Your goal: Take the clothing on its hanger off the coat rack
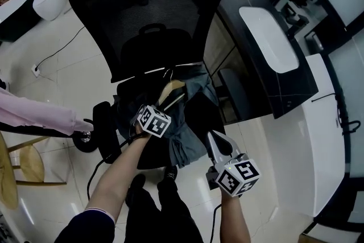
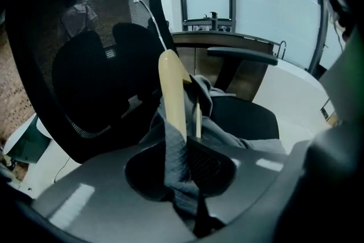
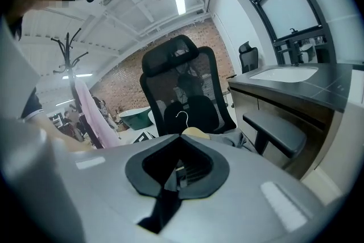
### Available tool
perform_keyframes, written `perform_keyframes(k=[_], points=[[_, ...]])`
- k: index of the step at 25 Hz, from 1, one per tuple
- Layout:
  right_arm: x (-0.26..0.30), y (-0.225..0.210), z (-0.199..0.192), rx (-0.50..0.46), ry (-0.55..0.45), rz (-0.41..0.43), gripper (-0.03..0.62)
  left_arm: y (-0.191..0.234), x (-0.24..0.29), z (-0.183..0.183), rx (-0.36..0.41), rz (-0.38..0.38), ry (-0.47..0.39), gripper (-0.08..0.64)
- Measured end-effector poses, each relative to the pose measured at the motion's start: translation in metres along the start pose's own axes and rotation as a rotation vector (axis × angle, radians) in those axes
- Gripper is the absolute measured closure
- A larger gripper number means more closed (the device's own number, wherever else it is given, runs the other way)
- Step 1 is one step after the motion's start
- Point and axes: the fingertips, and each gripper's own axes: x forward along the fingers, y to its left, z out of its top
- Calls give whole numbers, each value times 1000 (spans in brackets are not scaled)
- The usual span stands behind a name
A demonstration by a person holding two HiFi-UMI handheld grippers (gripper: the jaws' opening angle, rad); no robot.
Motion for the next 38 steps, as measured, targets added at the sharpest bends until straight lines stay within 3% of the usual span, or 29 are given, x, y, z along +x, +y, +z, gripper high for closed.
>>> perform_keyframes(k=[5,9,15,21,28,38], points=[[3,5,-3,-14,9,33,591,12,-3,-8,14,104,21,431],[4,14,10,-31,-8,61,591,19,-33,7,-29,137,-40,434],[5,38,40,-68,-47,102,591,8,-108,44,-154,32,-192,462],[-1,67,83,-124,-112,139,591,3,-213,103,-205,-4,-415,534],[-7,98,130,-198,-185,185,591,-22,-321,151,-218,-158,-698,549],[-10,132,163,-263,-247,232,591,-33,-380,173,-199,-217,-806,549]])
